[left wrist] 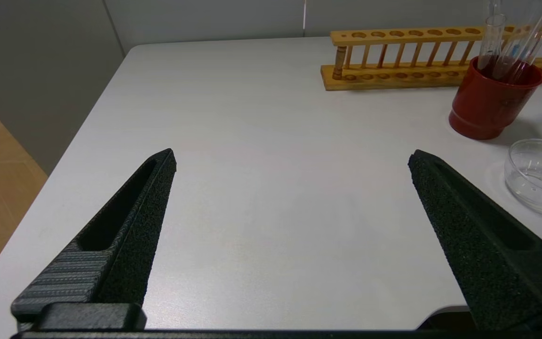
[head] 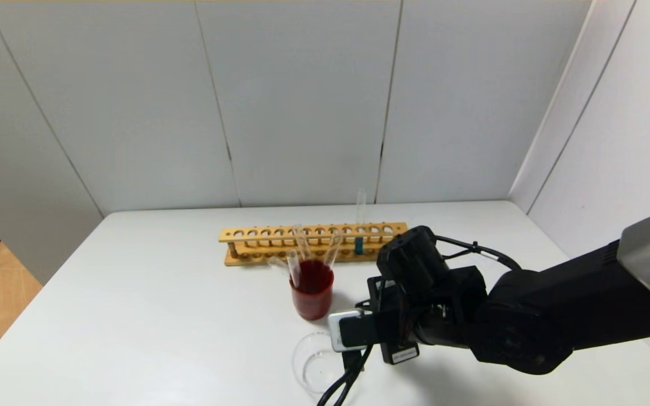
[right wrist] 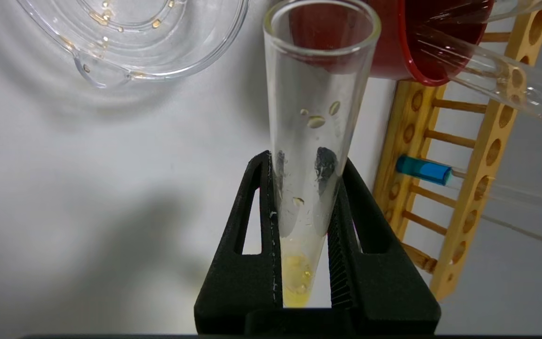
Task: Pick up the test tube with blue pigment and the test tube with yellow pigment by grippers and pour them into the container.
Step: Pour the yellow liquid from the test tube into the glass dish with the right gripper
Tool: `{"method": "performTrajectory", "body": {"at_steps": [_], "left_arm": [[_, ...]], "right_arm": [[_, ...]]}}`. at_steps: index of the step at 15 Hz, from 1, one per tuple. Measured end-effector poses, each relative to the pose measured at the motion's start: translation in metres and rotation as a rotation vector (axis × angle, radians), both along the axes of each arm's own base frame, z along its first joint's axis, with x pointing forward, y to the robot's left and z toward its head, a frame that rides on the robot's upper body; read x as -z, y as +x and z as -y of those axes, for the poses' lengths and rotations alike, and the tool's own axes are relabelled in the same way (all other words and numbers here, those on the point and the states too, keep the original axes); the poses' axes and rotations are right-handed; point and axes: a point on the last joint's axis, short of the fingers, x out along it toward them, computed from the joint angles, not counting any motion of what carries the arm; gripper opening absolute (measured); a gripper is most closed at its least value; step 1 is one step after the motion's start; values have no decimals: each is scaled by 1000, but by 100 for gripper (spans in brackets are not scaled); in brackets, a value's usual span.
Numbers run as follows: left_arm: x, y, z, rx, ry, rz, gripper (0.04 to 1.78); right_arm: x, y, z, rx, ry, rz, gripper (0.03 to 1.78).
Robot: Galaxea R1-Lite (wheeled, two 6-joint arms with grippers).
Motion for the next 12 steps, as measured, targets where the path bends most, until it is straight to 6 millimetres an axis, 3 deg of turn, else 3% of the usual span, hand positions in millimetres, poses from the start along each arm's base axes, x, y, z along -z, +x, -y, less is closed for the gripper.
{"method": "performTrajectory", "body": {"at_steps": [12], "left_arm": [[0, 0, 0, 0, 0, 0, 175]], "right_arm": [[-4, -1, -16, -41, -145, 12, 36]]}}
